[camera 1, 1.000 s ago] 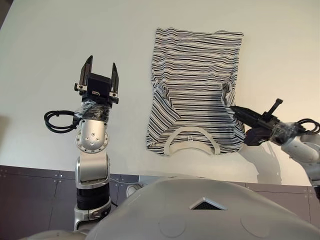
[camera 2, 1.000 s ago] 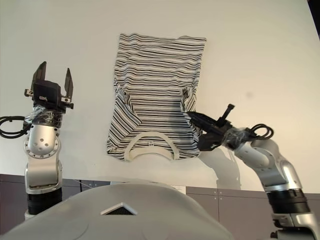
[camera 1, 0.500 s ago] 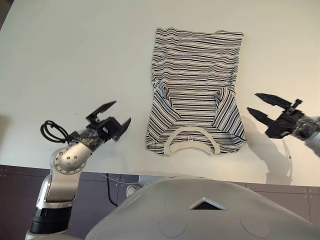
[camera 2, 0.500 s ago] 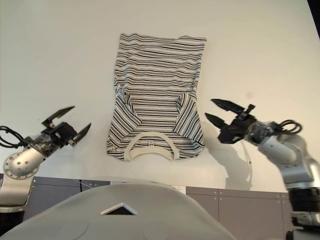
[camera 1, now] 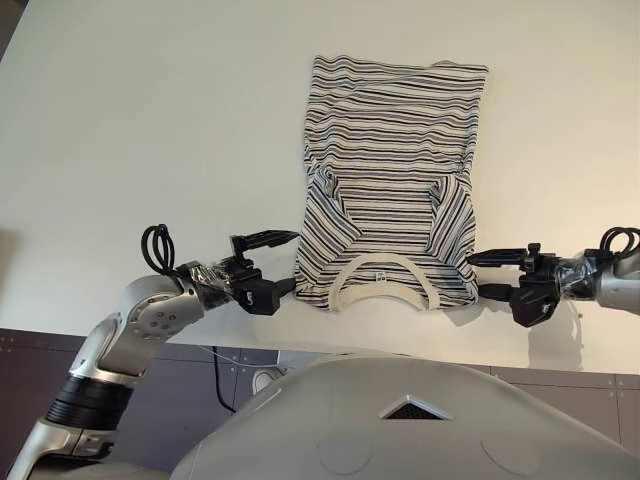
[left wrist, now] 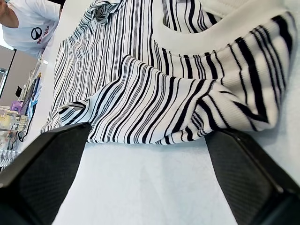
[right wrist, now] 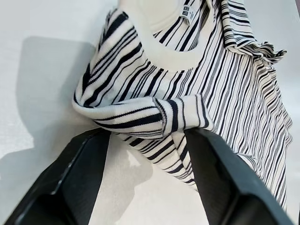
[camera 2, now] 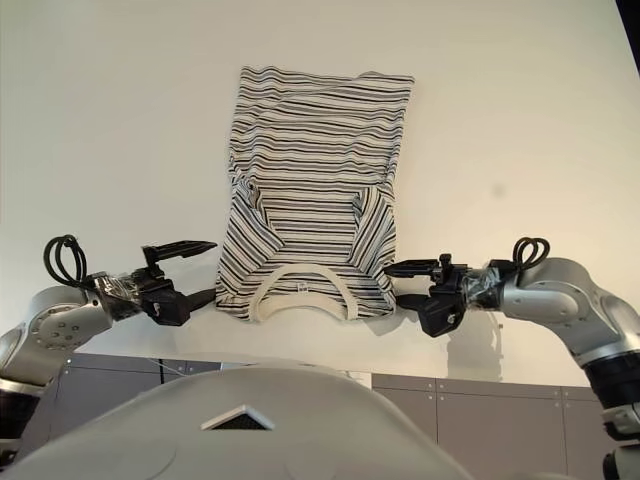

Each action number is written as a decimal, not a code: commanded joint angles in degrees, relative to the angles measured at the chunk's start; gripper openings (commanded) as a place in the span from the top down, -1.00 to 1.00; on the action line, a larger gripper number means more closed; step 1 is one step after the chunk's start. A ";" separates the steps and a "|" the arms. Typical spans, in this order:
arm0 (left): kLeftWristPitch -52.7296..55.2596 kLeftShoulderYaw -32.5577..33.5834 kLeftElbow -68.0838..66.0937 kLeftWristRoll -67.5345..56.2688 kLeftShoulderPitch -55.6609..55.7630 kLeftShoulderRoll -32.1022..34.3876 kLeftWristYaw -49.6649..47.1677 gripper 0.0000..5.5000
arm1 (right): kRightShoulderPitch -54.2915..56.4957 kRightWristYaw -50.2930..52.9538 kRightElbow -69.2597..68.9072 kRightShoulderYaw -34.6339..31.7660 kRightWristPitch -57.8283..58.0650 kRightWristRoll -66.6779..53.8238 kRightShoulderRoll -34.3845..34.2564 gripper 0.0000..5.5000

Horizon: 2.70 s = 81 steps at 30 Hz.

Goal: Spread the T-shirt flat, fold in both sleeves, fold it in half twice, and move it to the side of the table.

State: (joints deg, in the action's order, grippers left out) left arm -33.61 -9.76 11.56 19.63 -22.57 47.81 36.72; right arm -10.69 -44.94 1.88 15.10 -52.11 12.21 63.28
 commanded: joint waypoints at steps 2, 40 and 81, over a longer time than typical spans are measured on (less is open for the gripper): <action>0.45 -2.95 -3.31 5.50 -2.44 1.17 0.20 -0.60 | 2.84 2.32 1.35 -3.77 -1.92 -2.90 -0.03 -0.05; 0.45 -6.68 -4.42 7.28 -0.23 2.10 -3.34 -0.60 | 8.76 3.02 8.15 2.98 -16.57 13.62 -0.78 -0.05; 15.17 -8.64 11.93 -25.99 -14.21 15.87 8.85 0.96 | -7.90 -14.68 -7.78 10.94 14.13 -32.01 16.16 0.96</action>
State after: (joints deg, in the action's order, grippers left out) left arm -25.23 -20.22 18.72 1.26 -32.19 60.69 43.30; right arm -14.79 -54.28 -1.48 26.03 -44.12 -10.52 74.18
